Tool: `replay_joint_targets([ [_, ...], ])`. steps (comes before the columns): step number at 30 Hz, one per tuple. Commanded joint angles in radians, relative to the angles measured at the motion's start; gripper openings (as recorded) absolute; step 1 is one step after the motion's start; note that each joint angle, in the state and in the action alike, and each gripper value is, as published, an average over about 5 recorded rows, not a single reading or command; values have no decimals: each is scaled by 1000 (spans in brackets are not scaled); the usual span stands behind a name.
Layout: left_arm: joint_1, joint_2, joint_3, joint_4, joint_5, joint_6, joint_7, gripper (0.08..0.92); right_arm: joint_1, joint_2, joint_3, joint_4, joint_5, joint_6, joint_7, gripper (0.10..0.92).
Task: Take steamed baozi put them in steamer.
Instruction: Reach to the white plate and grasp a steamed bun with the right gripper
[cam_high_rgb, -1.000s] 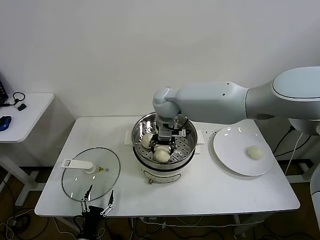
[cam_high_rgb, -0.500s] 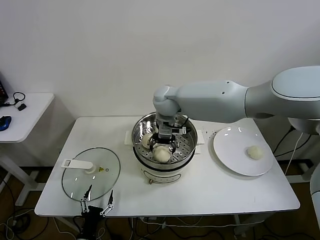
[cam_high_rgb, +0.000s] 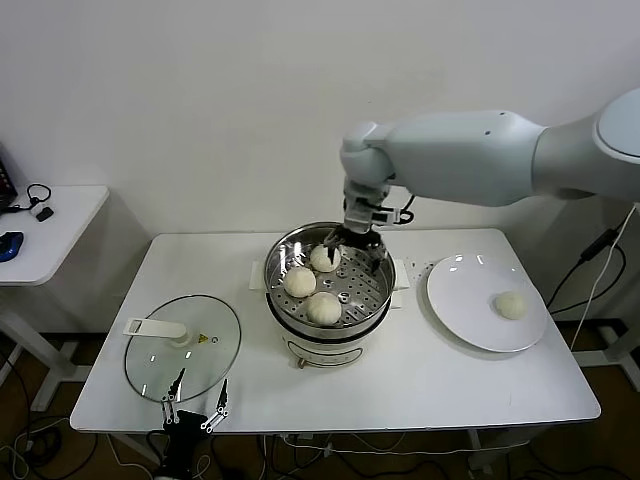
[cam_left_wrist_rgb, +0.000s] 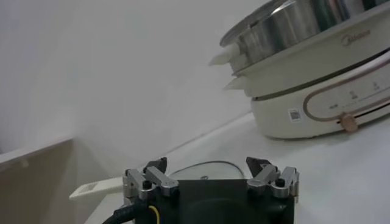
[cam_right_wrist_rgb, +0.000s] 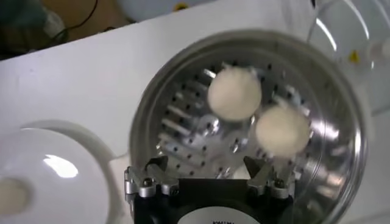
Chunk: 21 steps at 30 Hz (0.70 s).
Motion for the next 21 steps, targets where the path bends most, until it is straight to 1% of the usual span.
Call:
replay_joint_targets([
  [1,-2,2,3,2,1,0,1,823,97,-151,-225,-47,183,-263,6,823],
  [5,-4,3,3,10,1,-2,1,823,66,-227,-240,-97,209,-318,-24,823],
  [10,-3,2,2,12,1,-3,0,823,8,-311,-233,-171,188,-355,-53,823],
  [14,-1,3,-1,13,3,-3,1,823,-57,-372,-183,-246,130,-355,-76,823],
  [21,2,2,-4,18,0,-7,-3,823,-237,-440,-22,-394,-12,-305,-97,823],
])
